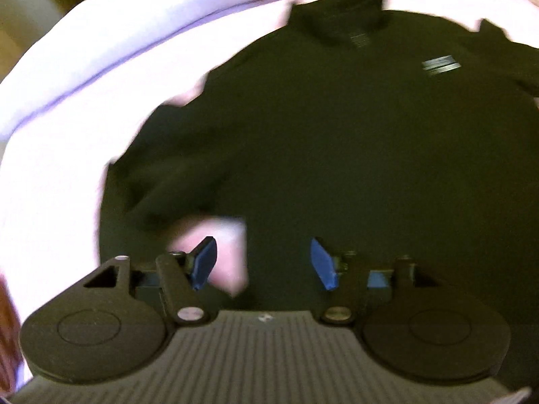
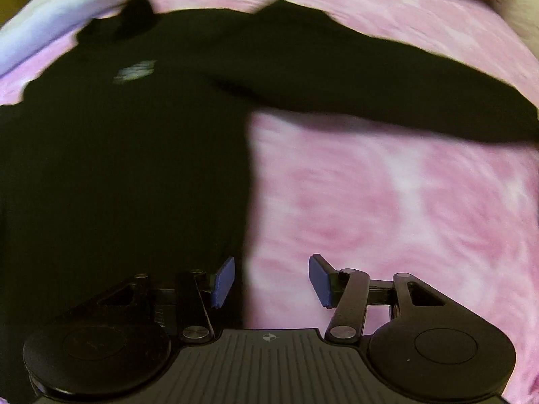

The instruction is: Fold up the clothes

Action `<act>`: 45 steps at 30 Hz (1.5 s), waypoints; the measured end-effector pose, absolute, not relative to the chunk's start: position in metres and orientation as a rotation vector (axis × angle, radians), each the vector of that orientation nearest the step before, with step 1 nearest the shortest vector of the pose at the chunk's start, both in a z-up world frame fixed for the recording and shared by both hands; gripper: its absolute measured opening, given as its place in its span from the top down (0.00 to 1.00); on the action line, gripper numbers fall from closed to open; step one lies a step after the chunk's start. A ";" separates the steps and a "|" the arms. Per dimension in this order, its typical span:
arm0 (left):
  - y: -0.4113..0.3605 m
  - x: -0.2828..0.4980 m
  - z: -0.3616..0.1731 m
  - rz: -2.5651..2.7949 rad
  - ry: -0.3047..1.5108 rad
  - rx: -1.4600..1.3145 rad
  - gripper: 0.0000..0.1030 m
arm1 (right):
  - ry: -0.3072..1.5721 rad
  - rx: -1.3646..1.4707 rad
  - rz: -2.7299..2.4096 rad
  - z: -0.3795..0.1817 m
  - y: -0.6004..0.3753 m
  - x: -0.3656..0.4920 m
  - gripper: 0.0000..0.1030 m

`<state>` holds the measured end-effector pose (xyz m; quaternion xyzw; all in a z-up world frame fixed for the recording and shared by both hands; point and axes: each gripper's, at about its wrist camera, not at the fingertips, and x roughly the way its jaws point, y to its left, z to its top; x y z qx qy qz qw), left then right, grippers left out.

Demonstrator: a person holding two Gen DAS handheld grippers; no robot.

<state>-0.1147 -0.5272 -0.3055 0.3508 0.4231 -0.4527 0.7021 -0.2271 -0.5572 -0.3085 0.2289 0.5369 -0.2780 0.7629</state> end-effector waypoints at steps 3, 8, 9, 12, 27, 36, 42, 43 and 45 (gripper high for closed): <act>-0.478 -0.086 -0.306 -0.950 0.967 0.754 0.43 | 1.148 0.434 -0.534 -0.299 -0.524 -0.189 0.48; -0.408 -0.051 -0.306 -0.908 0.977 0.741 0.43 | 1.136 0.359 -0.564 -0.290 -0.447 -0.136 0.45; -0.405 -0.055 -0.307 -0.947 0.951 0.766 0.43 | 1.143 0.320 -0.573 -0.290 -0.429 -0.128 0.45; -0.397 -0.068 -0.309 -1.063 0.871 0.839 0.44 | 1.193 0.174 -0.699 -0.292 -0.388 -0.112 0.45; -0.355 -0.062 -0.288 -1.307 0.602 0.839 0.83 | 1.322 0.318 -0.762 -0.295 -0.326 -0.108 0.44; -0.196 0.166 -0.212 -0.425 0.771 0.063 0.72 | 1.286 0.319 -0.662 -0.293 -0.309 -0.091 0.43; -0.172 0.173 -0.242 -0.340 0.903 0.081 0.63 | 1.297 0.349 -0.642 -0.290 -0.296 -0.091 0.43; -0.177 0.164 -0.246 -0.381 0.908 0.118 0.63 | 1.304 0.362 -0.646 -0.291 -0.296 -0.094 0.43; -0.187 0.146 -0.254 -0.467 0.932 0.159 0.63 | 1.316 0.388 -0.666 -0.293 -0.295 -0.104 0.43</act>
